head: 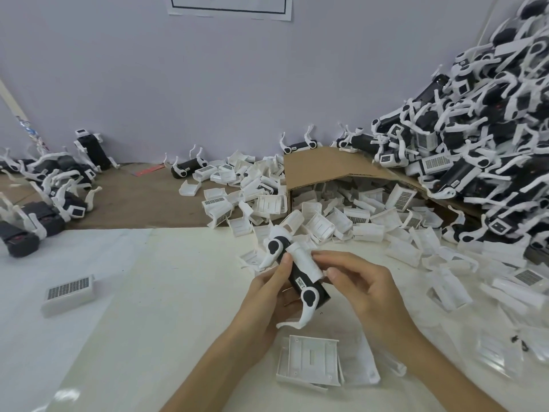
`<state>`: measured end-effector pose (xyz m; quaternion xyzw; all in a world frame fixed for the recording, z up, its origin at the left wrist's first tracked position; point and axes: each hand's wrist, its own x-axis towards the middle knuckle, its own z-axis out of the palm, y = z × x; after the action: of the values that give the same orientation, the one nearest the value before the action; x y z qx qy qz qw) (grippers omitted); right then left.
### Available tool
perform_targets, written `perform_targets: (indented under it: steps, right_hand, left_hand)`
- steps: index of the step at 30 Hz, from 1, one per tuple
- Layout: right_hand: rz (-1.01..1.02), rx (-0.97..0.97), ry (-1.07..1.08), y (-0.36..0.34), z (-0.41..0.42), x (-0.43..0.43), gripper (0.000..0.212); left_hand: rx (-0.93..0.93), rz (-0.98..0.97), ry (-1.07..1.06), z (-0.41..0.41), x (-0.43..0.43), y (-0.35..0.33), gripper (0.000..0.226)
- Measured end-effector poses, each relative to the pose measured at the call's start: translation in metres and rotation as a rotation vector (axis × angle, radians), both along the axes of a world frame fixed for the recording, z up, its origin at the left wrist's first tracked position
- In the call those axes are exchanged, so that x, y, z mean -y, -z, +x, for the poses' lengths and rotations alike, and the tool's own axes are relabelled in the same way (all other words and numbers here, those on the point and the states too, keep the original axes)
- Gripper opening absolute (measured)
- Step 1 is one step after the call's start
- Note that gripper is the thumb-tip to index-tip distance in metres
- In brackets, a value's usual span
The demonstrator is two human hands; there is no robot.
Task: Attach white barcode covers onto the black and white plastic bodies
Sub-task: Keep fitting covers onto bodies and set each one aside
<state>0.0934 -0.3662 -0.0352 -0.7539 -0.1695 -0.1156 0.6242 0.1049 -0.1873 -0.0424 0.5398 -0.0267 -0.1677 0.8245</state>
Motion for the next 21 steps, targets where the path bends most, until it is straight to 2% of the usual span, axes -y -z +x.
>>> perform_targets:
  steps: [3,10,21]
  right_hand:
    - [-0.026,-0.035,-0.058,-0.0005,-0.0004,-0.0015,0.028]
    - [-0.118,0.001,-0.040,-0.0012,0.0000,-0.0010,0.026]
    - [-0.105,-0.039,-0.063,-0.0020,-0.0001,0.0005,0.026]
  left_hand:
    - [0.007,0.010,0.006,-0.0002,-0.0004,-0.0001,0.053]
    - [0.004,-0.003,0.019,0.0012,-0.0002,0.0010,0.052]
    - [0.054,0.029,0.032,0.0010,0.0016,0.0065,0.054]
